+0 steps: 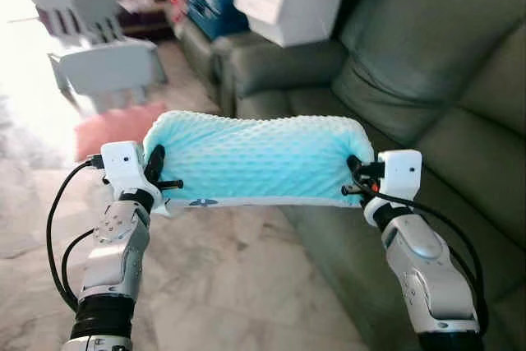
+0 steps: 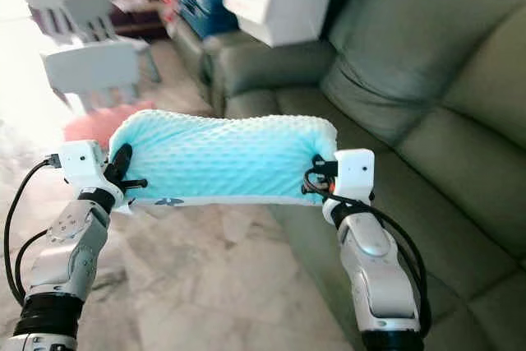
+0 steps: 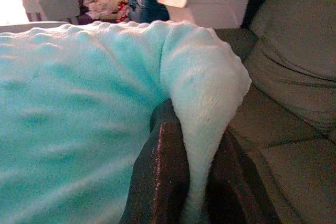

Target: Move the pillow to the sofa

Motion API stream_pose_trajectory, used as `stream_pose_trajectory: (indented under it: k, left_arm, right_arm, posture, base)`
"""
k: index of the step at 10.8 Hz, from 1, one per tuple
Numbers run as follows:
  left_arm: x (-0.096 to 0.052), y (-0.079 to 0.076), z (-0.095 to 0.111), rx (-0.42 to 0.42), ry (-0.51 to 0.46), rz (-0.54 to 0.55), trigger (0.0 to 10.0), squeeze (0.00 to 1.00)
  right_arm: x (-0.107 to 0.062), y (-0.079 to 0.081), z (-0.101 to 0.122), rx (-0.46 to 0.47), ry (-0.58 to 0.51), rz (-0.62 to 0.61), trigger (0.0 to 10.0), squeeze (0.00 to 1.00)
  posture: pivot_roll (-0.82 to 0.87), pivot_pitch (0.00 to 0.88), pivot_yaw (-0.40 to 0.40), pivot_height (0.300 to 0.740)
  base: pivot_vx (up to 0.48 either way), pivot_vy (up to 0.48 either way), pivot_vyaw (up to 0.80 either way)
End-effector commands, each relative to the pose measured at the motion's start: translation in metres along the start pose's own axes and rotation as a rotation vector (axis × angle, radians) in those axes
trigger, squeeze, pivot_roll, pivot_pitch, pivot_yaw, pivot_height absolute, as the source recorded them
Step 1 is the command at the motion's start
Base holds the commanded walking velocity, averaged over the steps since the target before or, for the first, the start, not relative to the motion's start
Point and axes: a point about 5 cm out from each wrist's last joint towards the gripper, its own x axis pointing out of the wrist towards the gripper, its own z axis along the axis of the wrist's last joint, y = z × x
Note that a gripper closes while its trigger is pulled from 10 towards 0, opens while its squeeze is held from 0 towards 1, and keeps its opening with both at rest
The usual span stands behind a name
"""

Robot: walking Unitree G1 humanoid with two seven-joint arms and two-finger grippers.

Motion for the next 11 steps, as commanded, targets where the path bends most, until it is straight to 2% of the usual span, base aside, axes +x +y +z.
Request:
stream_pose_trajectory:
  k: [1,9,11]
  left_arm:
    - [-0.001,0.0083,0.009,0.02,-0.038,0.019,10.0,0.0]
    - [-0.0019,0.0074,0.0055,0.047,-0.023,0.016,10.0,0.0]
    - [-0.001,0.0049,0.0013,-0.009,-0.003,0.017,10.0,0.0]
  right_arm:
    - [-0.0001,-0.0022,0.01,-0.013,-0.05,-0.014,10.0,0.0]
    - [-0.001,-0.0024,0.0111,-0.033,-0.065,-0.017,10.0,0.0]
    - [-0.0012,-0.0024,0.0107,-0.034,-0.064,-0.02,10.0,0.0]
  posture:
    - [-0.16,0.0,0.021,0.74]
    - [-0.17,0.0,0.026,0.74]
    - [-0.17,0.0,0.025,0.74]
  base:
    - [0.281,0.39,0.0]
    - [0.321,0.35,0.0]
    - [0.0,0.0,0.0]
